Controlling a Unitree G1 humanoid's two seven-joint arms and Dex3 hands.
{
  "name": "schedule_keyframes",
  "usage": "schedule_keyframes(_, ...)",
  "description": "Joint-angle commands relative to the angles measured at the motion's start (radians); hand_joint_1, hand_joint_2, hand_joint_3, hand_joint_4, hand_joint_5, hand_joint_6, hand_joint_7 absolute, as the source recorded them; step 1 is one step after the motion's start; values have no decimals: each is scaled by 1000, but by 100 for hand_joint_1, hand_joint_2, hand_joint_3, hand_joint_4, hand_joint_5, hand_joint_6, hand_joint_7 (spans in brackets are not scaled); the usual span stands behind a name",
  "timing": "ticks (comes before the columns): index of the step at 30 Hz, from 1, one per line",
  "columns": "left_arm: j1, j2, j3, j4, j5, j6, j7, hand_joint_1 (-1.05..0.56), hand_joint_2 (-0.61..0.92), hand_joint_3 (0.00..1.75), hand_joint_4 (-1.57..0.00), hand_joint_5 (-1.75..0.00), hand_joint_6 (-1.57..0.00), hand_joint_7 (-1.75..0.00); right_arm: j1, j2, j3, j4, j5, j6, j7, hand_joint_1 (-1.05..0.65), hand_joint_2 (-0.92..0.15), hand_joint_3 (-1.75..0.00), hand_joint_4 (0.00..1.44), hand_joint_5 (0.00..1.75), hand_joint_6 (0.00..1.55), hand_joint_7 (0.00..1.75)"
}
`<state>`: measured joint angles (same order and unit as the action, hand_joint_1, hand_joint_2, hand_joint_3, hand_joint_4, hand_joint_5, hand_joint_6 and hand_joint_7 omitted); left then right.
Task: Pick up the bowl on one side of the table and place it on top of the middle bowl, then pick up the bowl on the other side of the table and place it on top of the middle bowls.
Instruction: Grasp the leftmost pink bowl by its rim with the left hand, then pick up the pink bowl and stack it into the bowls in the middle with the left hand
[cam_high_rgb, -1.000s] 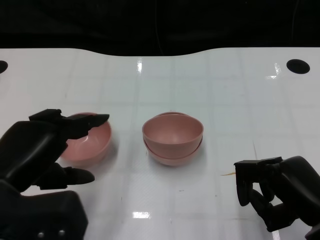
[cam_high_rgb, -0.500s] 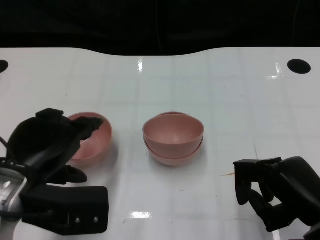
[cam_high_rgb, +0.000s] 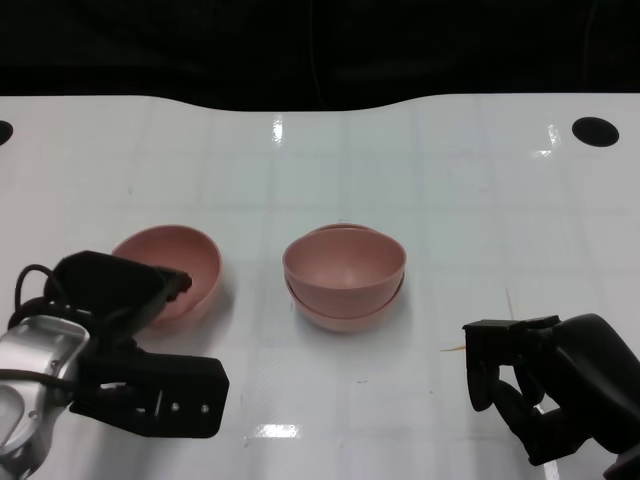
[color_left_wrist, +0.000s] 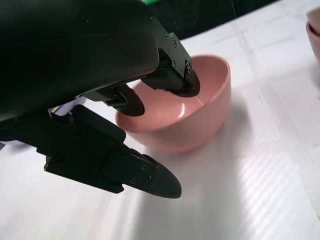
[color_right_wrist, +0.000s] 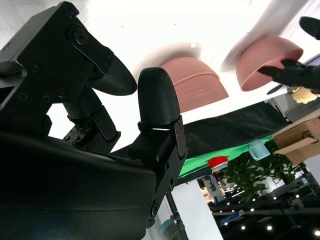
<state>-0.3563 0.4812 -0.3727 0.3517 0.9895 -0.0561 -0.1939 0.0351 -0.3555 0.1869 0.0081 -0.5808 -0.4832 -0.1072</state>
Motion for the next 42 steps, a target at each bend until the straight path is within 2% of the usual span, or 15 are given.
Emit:
schedule_keyframes(1,-61,11,-40,103,-7,-31,31,-48,92,10,-63,-17,-57,-4,3,-4,-5,-13,3,-4,-2,-10,-17,-160,101,175,80,166)
schedule_keyframes(3,-89,7,-56,174,-19,-65,71,-43,92,12,-71,-21,-65,-7,4,-4,-4,-15,5,-1,2,-11,-17,-160,101,175,80,165)
schedule_keyframes(6,-140,0,-80,309,-43,-150,169,-29,91,18,-85,-90,-108,-14,5,-4,-4,-16,7,-4,2,-11,-17,-160,100,175,80,165)
schedule_keyframes(8,-160,1,-86,355,-60,-197,218,-25,92,10,-83,-143,-118,-29,5,-5,-4,-14,6,-7,-1,-11,-17,-160,100,175,80,165)
schedule_keyframes(9,-166,1,-87,370,-69,-214,240,-23,90,18,-89,-162,-98,-97,5,-4,-4,-14,5,-8,-2,-11,-16,-160,100,175,80,165)
schedule_keyframes(10,-169,0,-88,379,-77,-226,259,-22,90,25,-91,-168,-86,-131,4,-4,-4,-14,5,-7,-3,-10,-16,-160,100,175,80,165)
schedule_keyframes(11,-172,-2,-86,389,-86,-237,283,-22,90,32,-93,-171,-78,-152,4,-3,-4,-14,6,-6,-2,-10,-16,-160,101,175,80,165)
schedule_keyframes(12,-175,-3,-86,397,-94,-244,299,-22,82,55,-94,-173,-74,-166,4,-3,-4,-14,7,-5,-1,-10,-16,-160,101,175,81,165)
schedule_keyframes(13,-178,-3,-89,404,-99,-249,311,-22,77,68,-94,-174,-72,-170,3,-3,-5,-15,8,-4,0,-10,-16,-160,101,175,81,165)
schedule_keyframes(15,-180,0,-88,416,-111,-270,354,-22,71,81,-94,-174,-71,-174,4,-2,-5,-15,7,-3,0,-10,-16,-160,101,175,81,165)
schedule_keyframes(19,-186,9,-70,424,-129,-310,460,-22,64,95,-93,-175,-70,-175,5,-2,-6,-12,8,-6,-4,-10,-17,-160,101,175,81,164)
schedule_keyframes(23,-192,23,-45,387,-157,-317,489,-23,61,99,-90,-175,-68,-175,6,-4,-7,-14,10,-6,-1,-10,-16,-160,100,175,81,164)
schedule_keyframes(28,-191,47,-5,209,-207,-274,359,-22,63,80,-86,-175,-63,-175,2,-3,-7,-1,9,-13,-10,-10,-16,-160,101,175,81,165)
schedule_keyframes(34,-191,40,23,38,-262,-244,225,-21,58,90,-87,-175,-67,-175,0,-2,-5,4,8,-14,-10,-10,-16,-160,100,175,81,165)
schedule_keyframes(42,-262,1,3,38,-342,-337,100,-18,50,93,-89,-175,-70,-175,1,0,-3,-1,6,-5,-5,-10,-17,-160,100,175,81,165)
